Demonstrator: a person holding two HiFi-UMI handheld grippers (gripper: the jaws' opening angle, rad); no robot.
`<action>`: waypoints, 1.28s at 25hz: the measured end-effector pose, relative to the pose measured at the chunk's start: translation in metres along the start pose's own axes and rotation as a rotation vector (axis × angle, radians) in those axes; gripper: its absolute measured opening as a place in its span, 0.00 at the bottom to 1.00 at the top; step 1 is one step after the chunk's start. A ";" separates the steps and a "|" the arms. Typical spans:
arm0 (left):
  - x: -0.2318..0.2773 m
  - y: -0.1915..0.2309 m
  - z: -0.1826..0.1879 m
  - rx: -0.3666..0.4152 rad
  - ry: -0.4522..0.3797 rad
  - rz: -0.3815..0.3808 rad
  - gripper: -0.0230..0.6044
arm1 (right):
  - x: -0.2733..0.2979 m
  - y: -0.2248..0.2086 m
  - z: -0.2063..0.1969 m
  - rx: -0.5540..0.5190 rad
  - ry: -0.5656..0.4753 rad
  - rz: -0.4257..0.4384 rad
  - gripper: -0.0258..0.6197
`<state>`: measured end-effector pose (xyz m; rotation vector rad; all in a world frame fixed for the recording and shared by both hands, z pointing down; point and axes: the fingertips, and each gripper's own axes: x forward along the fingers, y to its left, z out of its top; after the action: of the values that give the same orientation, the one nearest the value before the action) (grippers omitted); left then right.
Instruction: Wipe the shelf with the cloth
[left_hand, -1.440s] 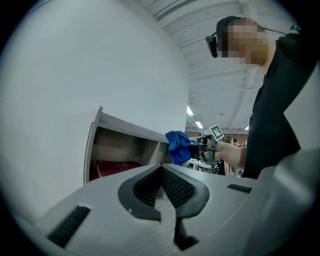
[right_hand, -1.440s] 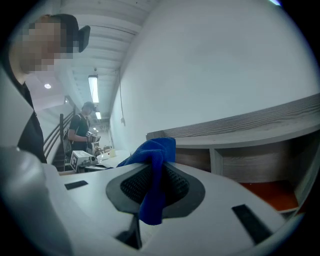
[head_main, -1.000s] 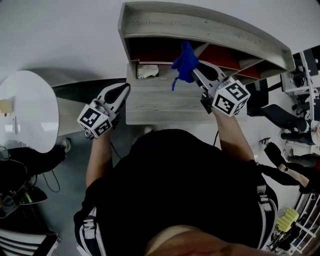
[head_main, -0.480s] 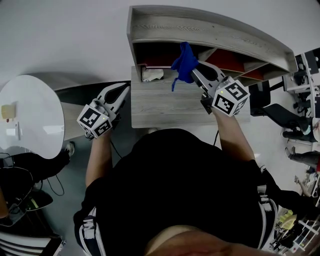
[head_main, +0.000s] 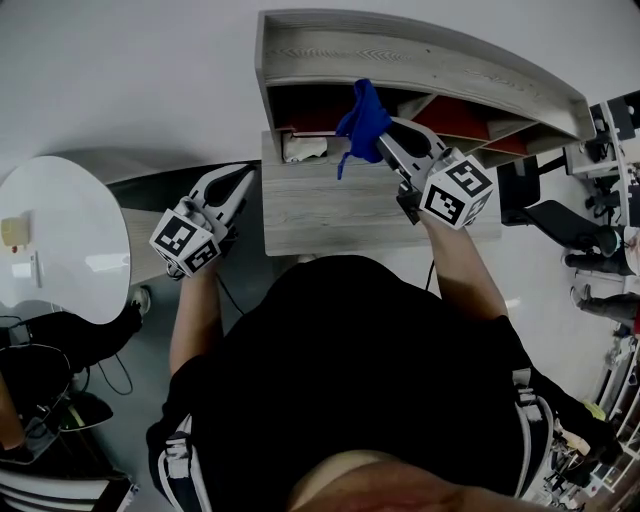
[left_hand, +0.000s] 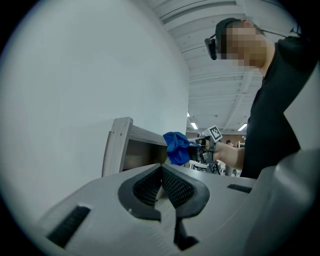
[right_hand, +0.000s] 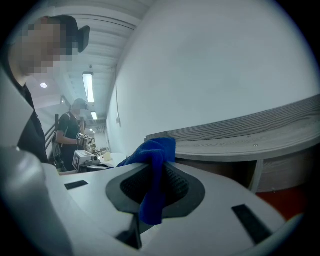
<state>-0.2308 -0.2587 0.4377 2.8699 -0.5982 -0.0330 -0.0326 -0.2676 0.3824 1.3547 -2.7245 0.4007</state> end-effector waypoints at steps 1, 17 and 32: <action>0.001 0.000 0.000 0.000 0.001 0.000 0.06 | 0.000 0.000 0.000 0.000 -0.001 0.001 0.12; 0.028 -0.027 0.010 0.056 -0.008 0.006 0.06 | -0.017 -0.008 0.007 -0.013 -0.020 0.062 0.12; 0.069 -0.060 0.013 0.066 -0.003 0.109 0.06 | -0.039 -0.040 0.016 -0.013 -0.019 0.185 0.12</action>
<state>-0.1445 -0.2347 0.4140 2.8959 -0.7685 -0.0004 0.0233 -0.2647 0.3675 1.1125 -2.8734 0.3824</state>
